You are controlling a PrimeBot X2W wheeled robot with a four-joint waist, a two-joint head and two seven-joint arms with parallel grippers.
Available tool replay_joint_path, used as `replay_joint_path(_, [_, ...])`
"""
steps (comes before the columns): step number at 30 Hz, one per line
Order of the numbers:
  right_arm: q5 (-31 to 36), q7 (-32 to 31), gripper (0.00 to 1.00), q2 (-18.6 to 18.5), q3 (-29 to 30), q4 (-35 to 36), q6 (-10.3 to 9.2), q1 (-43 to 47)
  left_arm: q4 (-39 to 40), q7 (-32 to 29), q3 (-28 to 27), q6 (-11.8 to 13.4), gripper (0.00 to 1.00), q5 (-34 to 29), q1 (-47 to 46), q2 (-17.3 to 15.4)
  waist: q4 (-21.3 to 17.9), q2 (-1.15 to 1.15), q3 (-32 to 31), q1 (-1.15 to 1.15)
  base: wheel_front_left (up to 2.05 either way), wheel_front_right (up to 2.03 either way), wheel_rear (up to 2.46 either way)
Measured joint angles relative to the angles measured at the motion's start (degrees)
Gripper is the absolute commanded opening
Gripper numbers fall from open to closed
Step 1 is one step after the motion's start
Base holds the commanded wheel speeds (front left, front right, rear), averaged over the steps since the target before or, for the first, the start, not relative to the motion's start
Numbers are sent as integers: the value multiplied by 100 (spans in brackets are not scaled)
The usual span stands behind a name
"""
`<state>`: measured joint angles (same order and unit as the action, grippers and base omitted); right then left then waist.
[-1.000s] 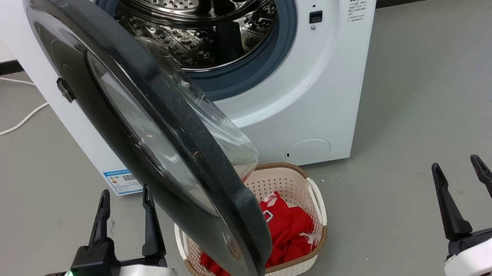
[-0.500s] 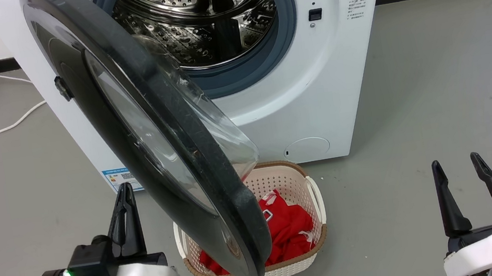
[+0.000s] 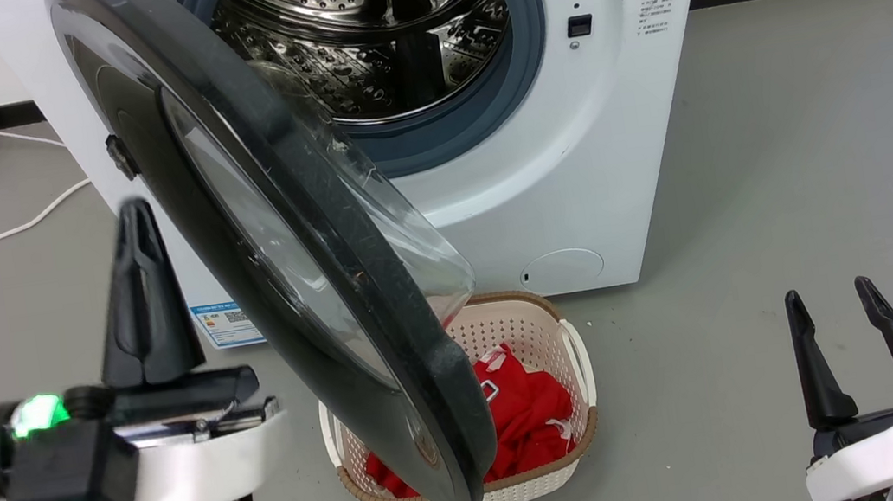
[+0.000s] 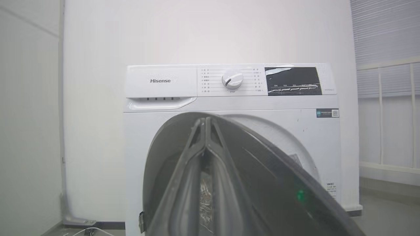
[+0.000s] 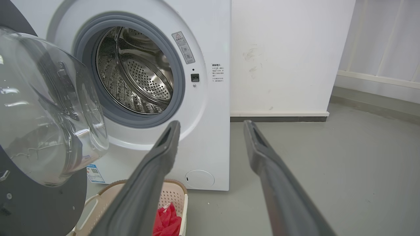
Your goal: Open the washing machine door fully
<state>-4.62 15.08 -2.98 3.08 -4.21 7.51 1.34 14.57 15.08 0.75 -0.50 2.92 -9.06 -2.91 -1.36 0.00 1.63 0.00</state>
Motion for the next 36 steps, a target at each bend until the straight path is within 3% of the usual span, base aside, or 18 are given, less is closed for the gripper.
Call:
replay_joint_path(7, [-33, 0, 100, 0, -4, -5, 0, -13, 1281, 2, 342, 23, 0, -123, -336, 0, -41, 0, 31, 0, 0, 0, 0])
replay_joint_path(12, [-51, 0, 100, 0, 4, -29, 0, -16, 1859, 5, 1090, -83, 0, 21, -344, 1, -112, 0, 51, 0, 0, 0, 0])
replay_joint_path(24, [-90, 0, 100, 1, -18, -102, 0, -14, 1402, -615, 2687, -525, 0, 463, 488, -131, -113, 0, 67, 0, 0, 0, 0])
replay_joint_path(36, [-136, 0, 100, 1, -4, -177, 0, 1, 692, -1060, 2975, -328, 0, 745, 1527, -307, -65, 0, 42, 0, 0, 0, 0])
